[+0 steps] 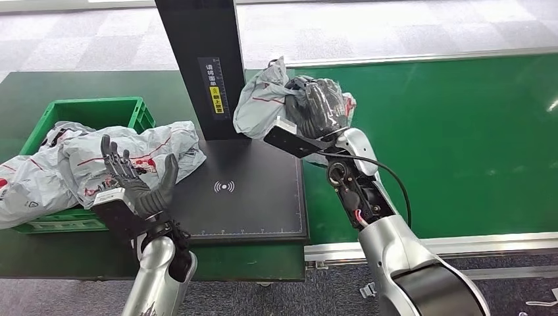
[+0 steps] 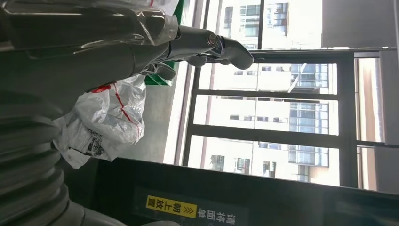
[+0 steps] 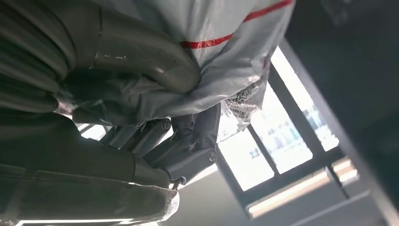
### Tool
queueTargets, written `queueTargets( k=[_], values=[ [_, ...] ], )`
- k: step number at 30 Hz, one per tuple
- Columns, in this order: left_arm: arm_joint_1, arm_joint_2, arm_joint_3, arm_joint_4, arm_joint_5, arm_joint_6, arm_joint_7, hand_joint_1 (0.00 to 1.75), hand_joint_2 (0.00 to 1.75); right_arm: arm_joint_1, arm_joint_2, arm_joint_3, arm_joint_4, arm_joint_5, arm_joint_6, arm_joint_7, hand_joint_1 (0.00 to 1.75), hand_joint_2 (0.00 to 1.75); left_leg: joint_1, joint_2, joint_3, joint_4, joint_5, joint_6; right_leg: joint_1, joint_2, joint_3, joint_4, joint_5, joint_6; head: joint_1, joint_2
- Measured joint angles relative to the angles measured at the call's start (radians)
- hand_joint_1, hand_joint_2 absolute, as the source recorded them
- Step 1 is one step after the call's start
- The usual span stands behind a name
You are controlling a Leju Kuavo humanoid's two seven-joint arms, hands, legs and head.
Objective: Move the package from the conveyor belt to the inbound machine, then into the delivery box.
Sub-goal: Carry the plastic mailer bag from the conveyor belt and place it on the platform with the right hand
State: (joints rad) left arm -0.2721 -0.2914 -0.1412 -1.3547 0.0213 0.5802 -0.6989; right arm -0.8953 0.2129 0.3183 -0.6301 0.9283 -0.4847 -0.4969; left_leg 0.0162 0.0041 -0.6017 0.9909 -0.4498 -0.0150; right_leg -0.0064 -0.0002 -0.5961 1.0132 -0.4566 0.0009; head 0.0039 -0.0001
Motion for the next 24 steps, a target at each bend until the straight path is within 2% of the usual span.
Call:
queueTargets(
  k=[7,19,24],
  values=[
    [0.01,0.0,-0.004,-0.027,0.001,0.0,0.0,0.0,1.75,-0.048,0.006,0.042,0.126,0.008,0.001,0.006,1.75,1.75,0.0,-0.001,-0.001,0.0,0.0,0.0,0.0,0.0,0.0,0.0,0.0,0.0,0.0,0.0],
    [0.012,0.0,-0.004,-0.032,0.001,0.002,0.0,0.0,1.75,-0.061,0.006,0.056,0.179,0.012,0.003,0.007,1.75,1.75,0.0,-0.001,0.0,0.0,0.0,0.0,0.0,0.0,0.0,0.0,0.0,0.0,0.0,0.0],
    [0.015,0.0,-0.008,-0.057,-0.018,0.04,0.0,0.0,1.75,-0.075,0.014,0.086,0.198,0.083,0.031,0.04,1.75,1.75,0.0,0.0,0.0,0.0,0.0,0.0,0.0,0.0,-0.001,0.0,0.0,0.0,0.0,0.0]
  ],
)
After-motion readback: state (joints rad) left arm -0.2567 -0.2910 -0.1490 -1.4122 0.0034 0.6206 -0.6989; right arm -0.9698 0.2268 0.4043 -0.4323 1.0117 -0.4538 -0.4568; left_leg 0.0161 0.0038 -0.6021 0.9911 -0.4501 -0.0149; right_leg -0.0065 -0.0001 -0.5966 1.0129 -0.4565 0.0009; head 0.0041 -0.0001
